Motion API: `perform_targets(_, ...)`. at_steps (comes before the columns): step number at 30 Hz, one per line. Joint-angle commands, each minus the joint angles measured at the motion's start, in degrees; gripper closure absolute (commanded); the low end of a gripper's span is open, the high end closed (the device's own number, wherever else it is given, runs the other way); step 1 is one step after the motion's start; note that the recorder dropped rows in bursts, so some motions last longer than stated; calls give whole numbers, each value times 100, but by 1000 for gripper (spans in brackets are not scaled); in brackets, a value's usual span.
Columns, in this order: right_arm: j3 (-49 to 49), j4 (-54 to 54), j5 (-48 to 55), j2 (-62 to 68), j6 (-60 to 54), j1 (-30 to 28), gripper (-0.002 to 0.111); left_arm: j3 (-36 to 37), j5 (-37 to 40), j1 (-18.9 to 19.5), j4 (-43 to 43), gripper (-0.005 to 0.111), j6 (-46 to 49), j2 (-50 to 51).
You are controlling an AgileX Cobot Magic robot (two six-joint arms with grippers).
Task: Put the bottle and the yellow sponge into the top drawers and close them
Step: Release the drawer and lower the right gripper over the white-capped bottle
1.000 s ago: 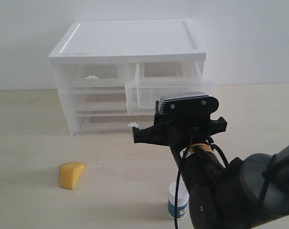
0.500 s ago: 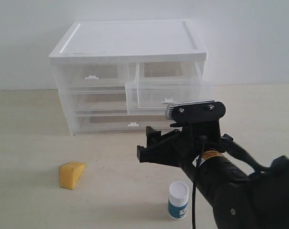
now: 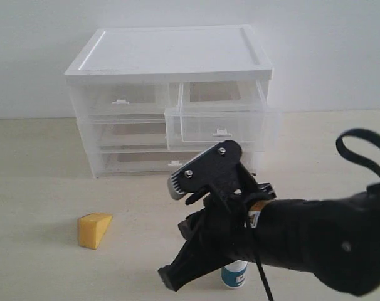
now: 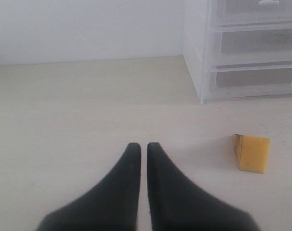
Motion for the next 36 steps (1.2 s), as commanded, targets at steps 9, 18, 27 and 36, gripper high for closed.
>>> perform_targets(9, -2111, -343, 4889, -76, -574, -721, 106, 16, -64, 1, -35, 102, 0, -16)
perform_targets(18, -2487, -1250, 6581, -76, -574, -1540, 98, 16, -64, 1, -35, 102, 0, -16)
perform_targets(27, -2487, -1090, 6471, 17, -819, -1540, 34, 16, -64, 1, -35, 102, 0, -16)
perform_targets(36, -2487, -1090, 6155, 537, -895, -1540, 34, 16, -64, 1, -35, 102, 0, -16)
